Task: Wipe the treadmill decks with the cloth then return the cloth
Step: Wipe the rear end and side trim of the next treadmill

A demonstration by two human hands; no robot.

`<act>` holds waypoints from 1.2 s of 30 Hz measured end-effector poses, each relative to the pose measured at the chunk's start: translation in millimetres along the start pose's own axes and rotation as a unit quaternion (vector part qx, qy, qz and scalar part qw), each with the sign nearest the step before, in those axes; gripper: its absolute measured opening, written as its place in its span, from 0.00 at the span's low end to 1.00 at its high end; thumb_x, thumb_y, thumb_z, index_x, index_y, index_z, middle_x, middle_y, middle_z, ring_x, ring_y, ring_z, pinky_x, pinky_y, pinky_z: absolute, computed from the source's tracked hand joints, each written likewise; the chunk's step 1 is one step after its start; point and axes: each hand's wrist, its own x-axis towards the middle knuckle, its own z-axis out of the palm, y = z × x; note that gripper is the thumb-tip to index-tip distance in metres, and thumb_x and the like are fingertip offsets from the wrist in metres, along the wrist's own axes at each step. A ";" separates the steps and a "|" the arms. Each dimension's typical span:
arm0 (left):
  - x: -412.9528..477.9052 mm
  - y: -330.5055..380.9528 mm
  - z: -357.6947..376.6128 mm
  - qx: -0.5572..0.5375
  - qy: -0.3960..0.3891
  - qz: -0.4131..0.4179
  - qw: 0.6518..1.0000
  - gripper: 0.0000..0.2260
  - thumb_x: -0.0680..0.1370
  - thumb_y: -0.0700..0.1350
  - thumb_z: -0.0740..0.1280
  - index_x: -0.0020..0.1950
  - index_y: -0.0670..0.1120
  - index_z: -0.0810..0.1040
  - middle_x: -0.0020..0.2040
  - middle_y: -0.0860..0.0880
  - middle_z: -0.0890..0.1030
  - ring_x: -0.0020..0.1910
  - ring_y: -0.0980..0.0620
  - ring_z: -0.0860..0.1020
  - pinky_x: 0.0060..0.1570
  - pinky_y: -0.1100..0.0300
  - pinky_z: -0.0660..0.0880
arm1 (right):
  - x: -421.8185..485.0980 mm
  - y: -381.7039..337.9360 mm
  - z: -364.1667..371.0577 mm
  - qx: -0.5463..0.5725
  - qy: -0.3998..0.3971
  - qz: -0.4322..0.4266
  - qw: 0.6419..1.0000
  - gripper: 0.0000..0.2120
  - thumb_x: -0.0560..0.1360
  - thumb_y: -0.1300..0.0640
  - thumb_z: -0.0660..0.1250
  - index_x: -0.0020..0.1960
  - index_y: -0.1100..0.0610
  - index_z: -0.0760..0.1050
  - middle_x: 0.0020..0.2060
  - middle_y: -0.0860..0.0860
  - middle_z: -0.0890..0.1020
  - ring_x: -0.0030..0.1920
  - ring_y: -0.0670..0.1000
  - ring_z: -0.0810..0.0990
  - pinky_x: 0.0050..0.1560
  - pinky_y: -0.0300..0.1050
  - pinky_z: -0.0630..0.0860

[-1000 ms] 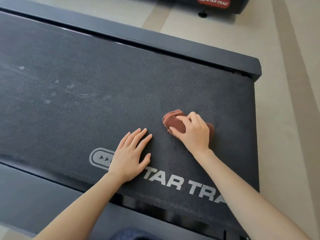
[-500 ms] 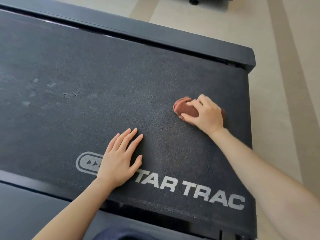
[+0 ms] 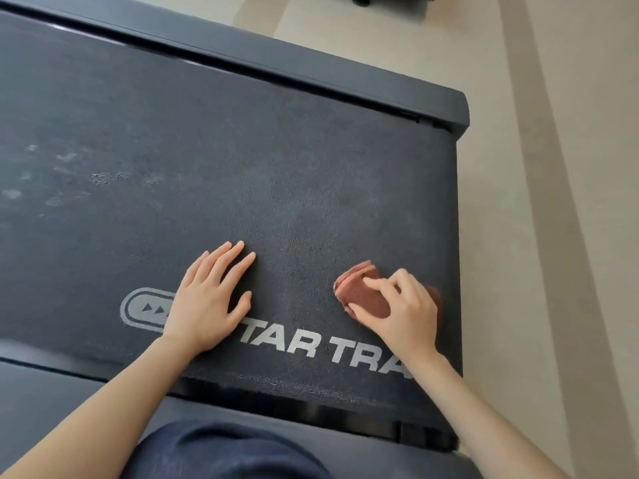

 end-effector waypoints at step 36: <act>-9.6 -1.0 0.5 -0.026 0.016 -0.020 0.999 0.25 0.77 0.52 0.52 0.73 0.47 0.65 0.75 0.49 0.62 0.75 0.49 0.57 0.74 0.50 0.50 | -46.6 -80.7 10.5 0.021 -0.071 -0.104 0.992 0.19 0.69 0.37 0.66 0.49 0.51 0.78 0.39 0.50 0.73 0.38 0.50 0.73 0.36 0.43 0.70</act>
